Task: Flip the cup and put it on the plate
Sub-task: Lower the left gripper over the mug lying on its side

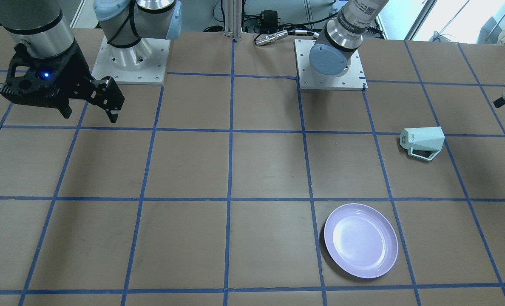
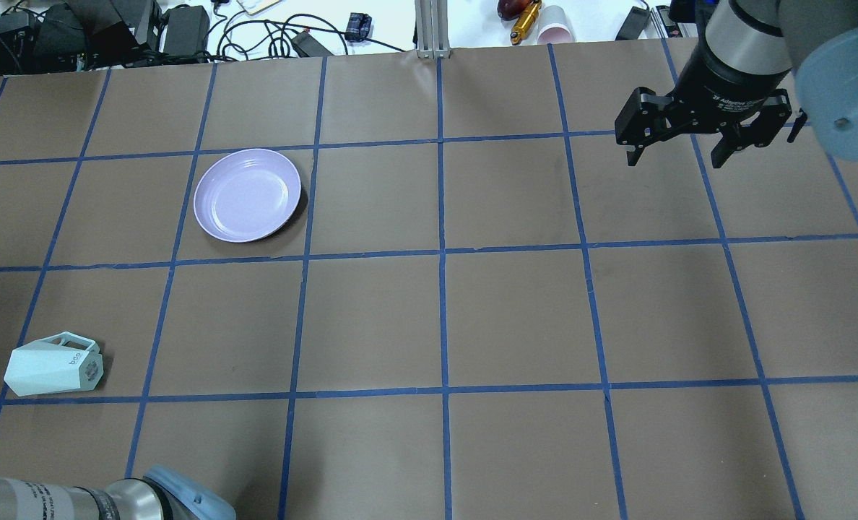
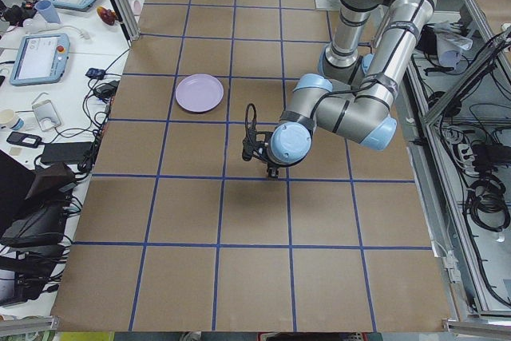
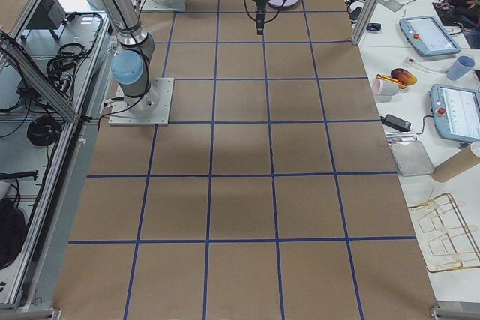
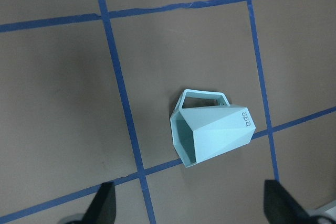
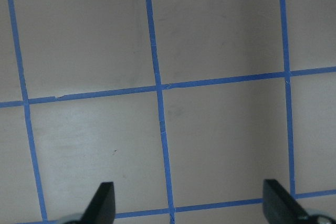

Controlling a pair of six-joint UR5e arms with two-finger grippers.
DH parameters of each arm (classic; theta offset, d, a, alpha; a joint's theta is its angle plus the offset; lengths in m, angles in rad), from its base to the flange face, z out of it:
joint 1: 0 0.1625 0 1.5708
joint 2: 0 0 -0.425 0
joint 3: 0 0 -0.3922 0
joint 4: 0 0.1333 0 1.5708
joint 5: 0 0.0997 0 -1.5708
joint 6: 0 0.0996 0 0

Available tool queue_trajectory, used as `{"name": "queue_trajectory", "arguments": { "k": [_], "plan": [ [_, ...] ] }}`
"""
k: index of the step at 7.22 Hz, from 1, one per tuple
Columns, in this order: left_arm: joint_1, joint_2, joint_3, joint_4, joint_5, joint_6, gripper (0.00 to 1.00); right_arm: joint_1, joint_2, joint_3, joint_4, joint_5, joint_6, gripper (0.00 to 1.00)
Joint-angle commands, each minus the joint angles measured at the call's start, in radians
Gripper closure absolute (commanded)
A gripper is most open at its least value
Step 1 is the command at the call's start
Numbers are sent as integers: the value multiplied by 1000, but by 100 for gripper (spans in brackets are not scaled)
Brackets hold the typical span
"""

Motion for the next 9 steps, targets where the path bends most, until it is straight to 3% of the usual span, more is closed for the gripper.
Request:
{"name": "queue_trajectory", "arguments": {
  "k": [1,7,9],
  "plan": [
    [49,-65,3,-40,-63,11,0,0,0,0,0,0,0,0],
    [74,-294,2,-117,-105,80,0,0,0,0,0,0,0,0],
    [74,-334,6,-218,-151,118,0,0,1,0,0,0,0,0]
  ]
}}
